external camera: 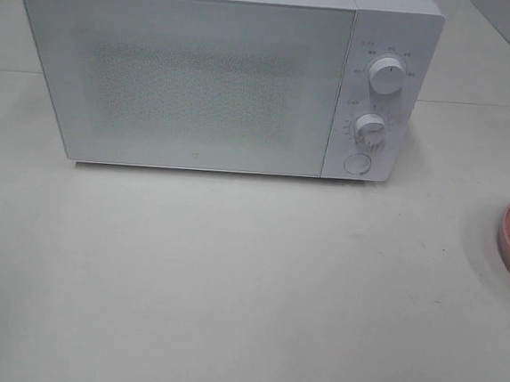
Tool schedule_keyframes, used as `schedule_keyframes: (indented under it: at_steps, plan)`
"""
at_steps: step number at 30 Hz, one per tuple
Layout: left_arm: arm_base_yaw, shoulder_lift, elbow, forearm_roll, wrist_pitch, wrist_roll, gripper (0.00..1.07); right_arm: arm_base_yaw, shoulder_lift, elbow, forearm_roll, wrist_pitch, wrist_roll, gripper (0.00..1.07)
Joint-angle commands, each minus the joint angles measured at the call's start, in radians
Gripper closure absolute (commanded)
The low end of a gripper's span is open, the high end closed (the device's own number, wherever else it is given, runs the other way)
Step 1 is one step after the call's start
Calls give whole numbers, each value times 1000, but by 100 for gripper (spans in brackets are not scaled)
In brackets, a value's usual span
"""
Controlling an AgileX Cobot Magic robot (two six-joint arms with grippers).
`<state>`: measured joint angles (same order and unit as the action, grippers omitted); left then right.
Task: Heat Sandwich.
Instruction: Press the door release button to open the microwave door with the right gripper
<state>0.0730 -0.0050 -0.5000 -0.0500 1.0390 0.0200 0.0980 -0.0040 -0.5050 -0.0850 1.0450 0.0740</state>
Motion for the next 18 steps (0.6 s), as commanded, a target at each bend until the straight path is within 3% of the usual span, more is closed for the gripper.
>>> schedule_keyframes:
  at_steps: [1, 18]
  plan:
    - [3, -25, 4, -6, -3, -2, 9, -4, -27, 0, -7, -4, -5, 34]
    - [3, -25, 4, -6, -3, -2, 9, -5, -26, -5, -7, -10, -4, 34]
